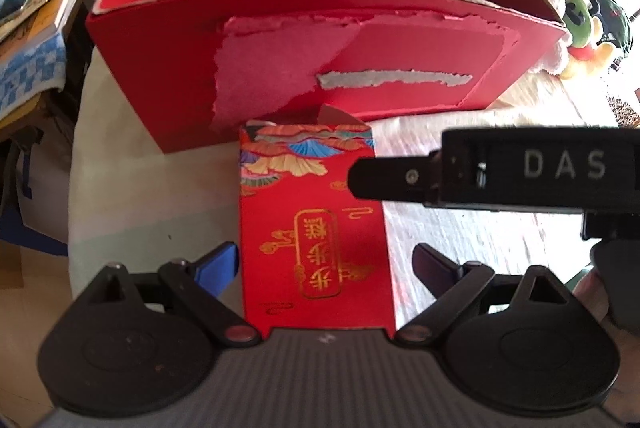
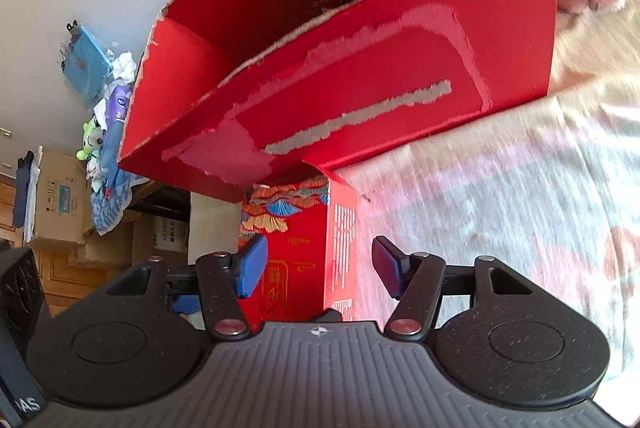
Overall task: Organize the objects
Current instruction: 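Close the right gripper on the sides of the red gift box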
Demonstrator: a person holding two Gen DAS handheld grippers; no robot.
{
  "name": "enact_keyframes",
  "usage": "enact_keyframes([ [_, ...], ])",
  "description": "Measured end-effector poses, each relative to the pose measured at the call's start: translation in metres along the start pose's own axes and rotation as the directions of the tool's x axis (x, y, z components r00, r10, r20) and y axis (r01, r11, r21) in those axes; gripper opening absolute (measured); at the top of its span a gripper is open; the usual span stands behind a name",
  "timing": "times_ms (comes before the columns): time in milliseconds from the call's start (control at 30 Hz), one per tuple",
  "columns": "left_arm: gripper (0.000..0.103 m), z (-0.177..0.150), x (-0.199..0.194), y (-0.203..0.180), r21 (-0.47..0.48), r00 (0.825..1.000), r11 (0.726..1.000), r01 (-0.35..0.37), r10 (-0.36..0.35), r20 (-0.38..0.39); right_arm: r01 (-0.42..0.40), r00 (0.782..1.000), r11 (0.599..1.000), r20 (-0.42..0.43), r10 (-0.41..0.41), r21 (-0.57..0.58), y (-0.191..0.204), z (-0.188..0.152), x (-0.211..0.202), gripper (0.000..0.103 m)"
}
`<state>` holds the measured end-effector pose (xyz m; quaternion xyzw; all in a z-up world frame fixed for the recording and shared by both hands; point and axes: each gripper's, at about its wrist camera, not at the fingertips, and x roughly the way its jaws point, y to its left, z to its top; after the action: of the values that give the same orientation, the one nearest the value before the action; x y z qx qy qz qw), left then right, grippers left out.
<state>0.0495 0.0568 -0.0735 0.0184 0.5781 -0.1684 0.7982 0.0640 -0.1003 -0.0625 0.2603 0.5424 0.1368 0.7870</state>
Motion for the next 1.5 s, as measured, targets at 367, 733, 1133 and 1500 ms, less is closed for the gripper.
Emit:
enact_keyframes([
  [367, 0.094, 0.001, 0.011, -0.004, 0.004, 0.999, 1.000, -0.026, 0.026, -0.036, -0.014, 0.999, 1.000, -0.039, 0.014, -0.002, -0.004, -0.001, 0.005, 0.062],
  [733, 0.094, 0.006, 0.022, -0.003, 0.069, 0.996, 0.998, -0.004, 0.011, -0.091, -0.020, 0.999, 0.999, -0.037, 0.021, 0.049, -0.006, -0.007, 0.012, 0.062],
  [1133, 0.094, 0.009, 0.027, -0.002, 0.105, 0.992, 0.994, 0.023, -0.010, -0.122, -0.006, 0.999, 0.997, -0.039, 0.010, 0.082, -0.008, -0.013, 0.018, 0.062],
  [1500, 0.093, 0.009, 0.026, -0.004, 0.078, 0.991, 0.996, 0.033, -0.022, -0.136, -0.030, 0.996, 0.997, -0.076, 0.035, 0.065, -0.012, -0.011, 0.020, 0.062],
])
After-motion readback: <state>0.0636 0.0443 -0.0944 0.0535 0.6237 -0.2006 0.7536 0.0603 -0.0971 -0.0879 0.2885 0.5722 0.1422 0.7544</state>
